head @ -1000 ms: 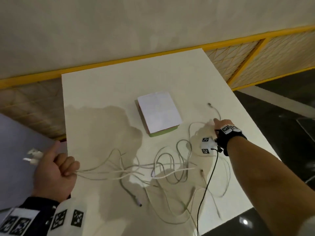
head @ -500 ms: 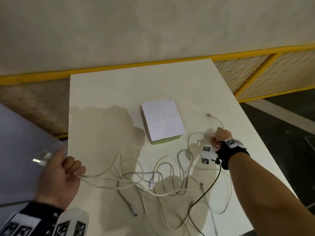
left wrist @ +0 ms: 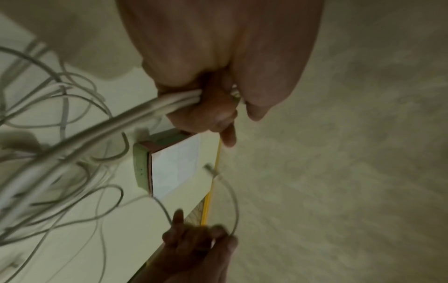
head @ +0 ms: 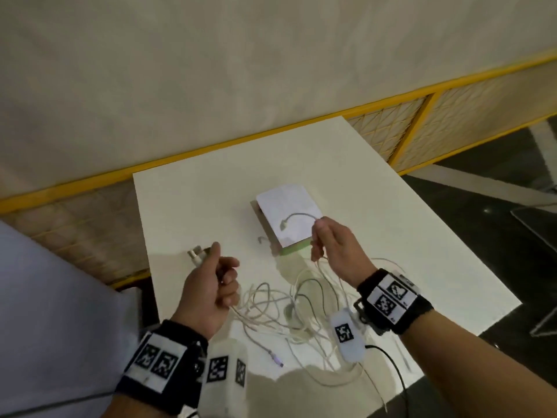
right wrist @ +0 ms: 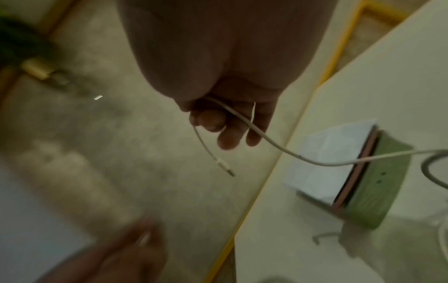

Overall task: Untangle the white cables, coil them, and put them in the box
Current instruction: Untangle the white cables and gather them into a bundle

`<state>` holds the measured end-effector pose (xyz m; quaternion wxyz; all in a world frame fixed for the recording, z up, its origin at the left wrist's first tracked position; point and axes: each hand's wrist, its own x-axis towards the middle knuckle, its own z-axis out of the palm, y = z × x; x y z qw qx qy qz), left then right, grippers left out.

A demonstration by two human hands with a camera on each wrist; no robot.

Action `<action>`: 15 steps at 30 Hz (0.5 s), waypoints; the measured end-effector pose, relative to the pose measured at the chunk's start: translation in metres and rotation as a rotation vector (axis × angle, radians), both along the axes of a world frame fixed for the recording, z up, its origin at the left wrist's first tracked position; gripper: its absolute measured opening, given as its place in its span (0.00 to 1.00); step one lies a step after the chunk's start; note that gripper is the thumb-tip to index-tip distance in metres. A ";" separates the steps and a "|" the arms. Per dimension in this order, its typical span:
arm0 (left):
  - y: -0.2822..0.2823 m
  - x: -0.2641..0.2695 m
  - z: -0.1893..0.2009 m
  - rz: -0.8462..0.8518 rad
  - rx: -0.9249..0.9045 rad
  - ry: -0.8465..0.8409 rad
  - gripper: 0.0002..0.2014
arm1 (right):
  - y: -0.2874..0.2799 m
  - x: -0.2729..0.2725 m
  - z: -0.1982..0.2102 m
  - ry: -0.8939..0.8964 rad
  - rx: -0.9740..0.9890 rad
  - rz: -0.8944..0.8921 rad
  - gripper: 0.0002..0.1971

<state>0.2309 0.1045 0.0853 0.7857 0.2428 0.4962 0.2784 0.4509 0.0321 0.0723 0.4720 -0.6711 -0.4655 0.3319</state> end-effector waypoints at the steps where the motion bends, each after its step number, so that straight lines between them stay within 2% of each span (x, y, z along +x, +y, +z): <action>1: -0.004 0.001 0.002 -0.055 0.014 0.012 0.23 | -0.005 -0.020 0.005 -0.060 0.015 0.046 0.19; 3: -0.013 0.001 0.006 -0.137 0.028 0.021 0.27 | -0.014 -0.058 0.013 -0.119 0.045 0.137 0.15; 5: -0.018 -0.003 0.006 -0.135 0.030 -0.023 0.27 | -0.021 -0.086 0.017 -0.208 0.084 0.241 0.15; 10: -0.014 -0.027 0.002 0.010 0.043 -0.183 0.12 | -0.036 -0.107 0.005 -0.446 0.001 0.483 0.12; 12: -0.014 -0.034 0.001 0.028 0.066 -0.216 0.12 | -0.042 -0.105 -0.002 -0.470 -0.042 0.513 0.11; 15: -0.016 -0.037 0.001 0.098 0.118 -0.235 0.15 | -0.047 -0.098 -0.016 -0.600 -0.138 0.446 0.14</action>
